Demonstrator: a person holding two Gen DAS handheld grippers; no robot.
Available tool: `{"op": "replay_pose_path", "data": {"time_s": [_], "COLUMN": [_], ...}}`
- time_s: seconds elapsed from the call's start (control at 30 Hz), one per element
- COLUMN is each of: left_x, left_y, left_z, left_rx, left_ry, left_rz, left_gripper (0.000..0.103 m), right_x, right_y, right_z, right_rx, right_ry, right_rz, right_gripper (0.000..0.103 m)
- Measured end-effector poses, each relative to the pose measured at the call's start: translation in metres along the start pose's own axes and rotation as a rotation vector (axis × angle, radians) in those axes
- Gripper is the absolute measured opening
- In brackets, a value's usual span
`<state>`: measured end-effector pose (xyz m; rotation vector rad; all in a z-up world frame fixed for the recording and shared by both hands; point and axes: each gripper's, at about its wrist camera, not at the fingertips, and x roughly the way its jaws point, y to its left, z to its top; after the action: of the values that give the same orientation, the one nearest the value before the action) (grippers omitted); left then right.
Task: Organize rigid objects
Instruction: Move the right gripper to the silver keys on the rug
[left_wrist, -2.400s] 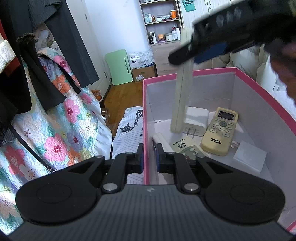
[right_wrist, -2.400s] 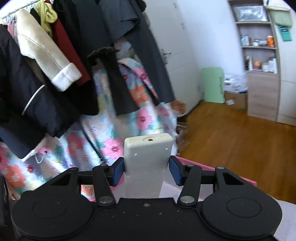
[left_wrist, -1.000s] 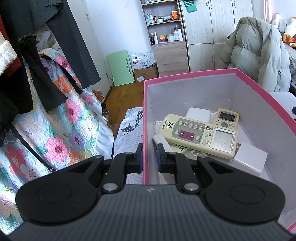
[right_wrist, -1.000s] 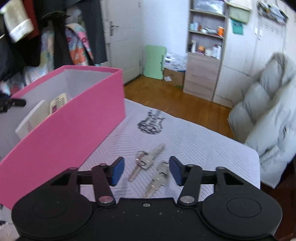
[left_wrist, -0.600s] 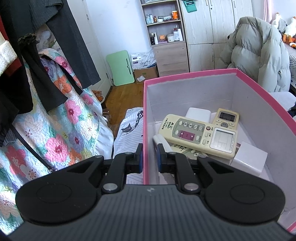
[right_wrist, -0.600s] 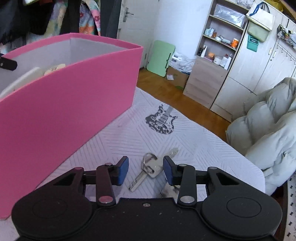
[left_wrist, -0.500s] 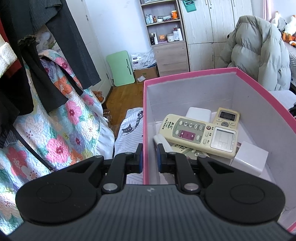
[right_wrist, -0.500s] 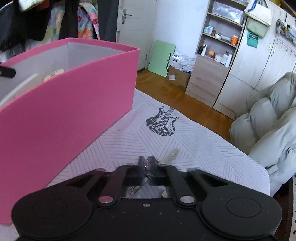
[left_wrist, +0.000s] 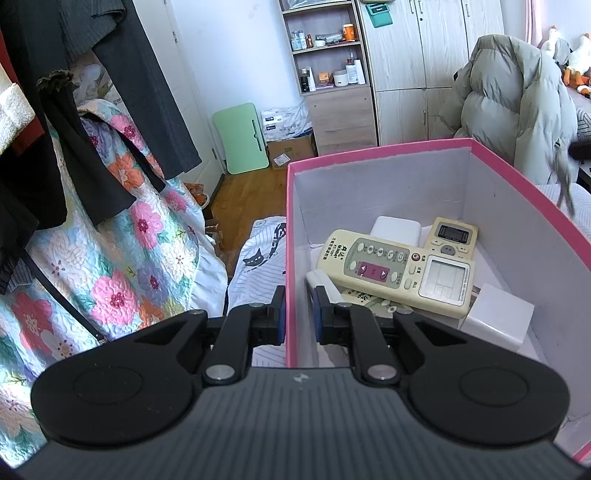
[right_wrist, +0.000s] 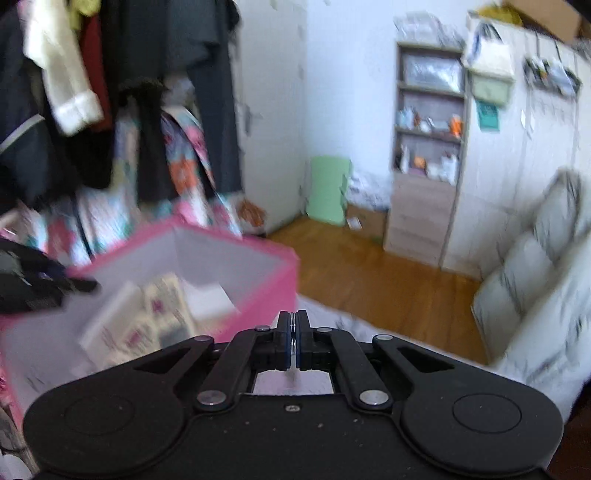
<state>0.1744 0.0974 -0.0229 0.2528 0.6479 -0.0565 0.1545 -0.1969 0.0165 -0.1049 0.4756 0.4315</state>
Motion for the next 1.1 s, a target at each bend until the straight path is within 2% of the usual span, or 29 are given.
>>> {"op": "replay_pose_path", "data": {"time_s": [0.1, 0.17, 0.37, 0.47, 0.57, 0.67, 0.77, 0.8, 0.97, 1.1], "left_x": [-0.001, -0.002, -0.001, -0.001, -0.001, -0.002, -0.002, -0.002, -0.002, -0.002], "left_y": [-0.001, -0.001, -0.005, -0.004, -0.002, -0.001, -0.001, -0.001, 0.001, 0.001], "left_z": [0.000, 0.000, 0.000, 0.000, 0.000, 0.000, 0.000, 0.000, 0.000, 0.000], "left_rx": [0.002, 0.004, 0.016, 0.009, 0.000, -0.001, 0.004, 0.009, 0.010, 0.007], "left_ry": [-0.001, -0.001, 0.008, 0.007, 0.005, 0.005, 0.006, 0.006, 0.005, 0.001], "left_rz": [-0.003, -0.003, 0.010, 0.004, -0.008, -0.008, -0.005, 0.001, -0.003, -0.004], "left_gripper": [0.012, 0.012, 0.012, 0.012, 0.012, 0.012, 0.012, 0.012, 0.013, 0.013], "right_x": [-0.011, -0.010, 0.019, 0.039, 0.057, 0.072, 0.087, 0.089, 0.071, 0.041], "right_y": [0.016, 0.026, 0.054, 0.073, 0.088, 0.102, 0.098, 0.093, 0.074, 0.044], "right_z": [0.021, 0.032, 0.041, 0.037, 0.031, 0.028, 0.028, 0.029, 0.042, 0.042], "right_rx": [-0.011, 0.001, 0.072, 0.062, 0.060, 0.025, 0.091, 0.135, 0.195, 0.224], "right_ry": [-0.041, -0.035, 0.089, 0.156, 0.225, 0.253, 0.280, 0.279, 0.201, 0.136], "right_rz": [0.075, 0.143, 0.309, 0.356, 0.360, 0.348, 0.330, 0.323, 0.319, 0.220], "right_gripper": [0.003, 0.003, 0.003, 0.003, 0.003, 0.003, 0.006, 0.011, 0.012, 0.019]}}
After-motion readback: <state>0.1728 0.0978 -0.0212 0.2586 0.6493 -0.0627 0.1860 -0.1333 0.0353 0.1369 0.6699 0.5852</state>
